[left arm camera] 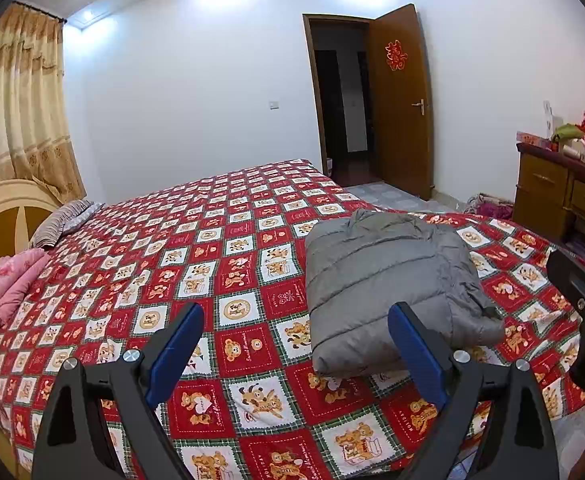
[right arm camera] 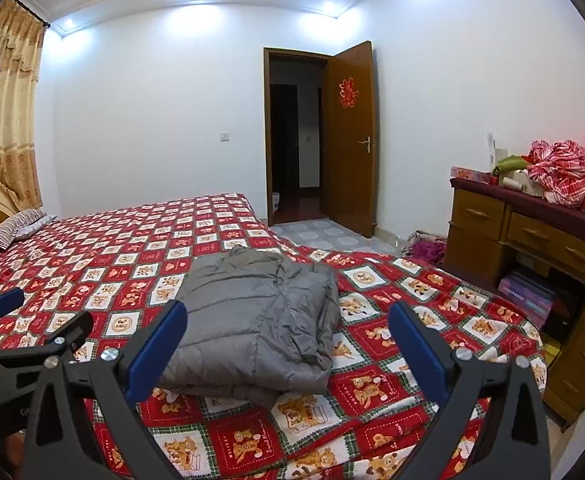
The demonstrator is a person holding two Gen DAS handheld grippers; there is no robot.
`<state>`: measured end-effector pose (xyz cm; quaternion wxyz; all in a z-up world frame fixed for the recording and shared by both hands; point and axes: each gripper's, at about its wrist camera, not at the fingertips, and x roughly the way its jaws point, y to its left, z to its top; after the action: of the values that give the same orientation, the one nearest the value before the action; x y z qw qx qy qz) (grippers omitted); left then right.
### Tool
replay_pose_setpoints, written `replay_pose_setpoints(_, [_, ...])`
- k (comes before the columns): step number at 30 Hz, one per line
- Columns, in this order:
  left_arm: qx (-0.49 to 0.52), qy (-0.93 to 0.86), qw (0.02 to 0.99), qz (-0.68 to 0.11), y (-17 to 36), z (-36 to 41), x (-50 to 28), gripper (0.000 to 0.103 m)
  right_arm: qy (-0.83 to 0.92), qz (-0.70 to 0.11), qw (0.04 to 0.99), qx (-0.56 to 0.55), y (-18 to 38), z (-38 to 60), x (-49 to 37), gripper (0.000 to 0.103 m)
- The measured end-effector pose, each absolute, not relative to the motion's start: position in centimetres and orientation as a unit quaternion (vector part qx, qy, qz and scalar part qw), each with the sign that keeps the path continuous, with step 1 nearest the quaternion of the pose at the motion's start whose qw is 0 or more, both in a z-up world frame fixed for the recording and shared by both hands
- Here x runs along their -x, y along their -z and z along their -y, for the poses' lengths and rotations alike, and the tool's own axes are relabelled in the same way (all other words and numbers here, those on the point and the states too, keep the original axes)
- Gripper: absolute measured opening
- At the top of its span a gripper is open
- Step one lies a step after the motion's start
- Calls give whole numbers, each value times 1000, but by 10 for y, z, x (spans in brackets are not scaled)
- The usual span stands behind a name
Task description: Fold large clothes
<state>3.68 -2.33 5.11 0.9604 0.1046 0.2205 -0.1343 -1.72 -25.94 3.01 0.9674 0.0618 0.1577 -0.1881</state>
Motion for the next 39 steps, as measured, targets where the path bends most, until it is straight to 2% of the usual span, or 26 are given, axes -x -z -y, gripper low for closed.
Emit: replay_pose_setpoints(39, [-86,119,965,-219,-60,12,-46,94,178,-142,971,-72,-39,269,12,103])
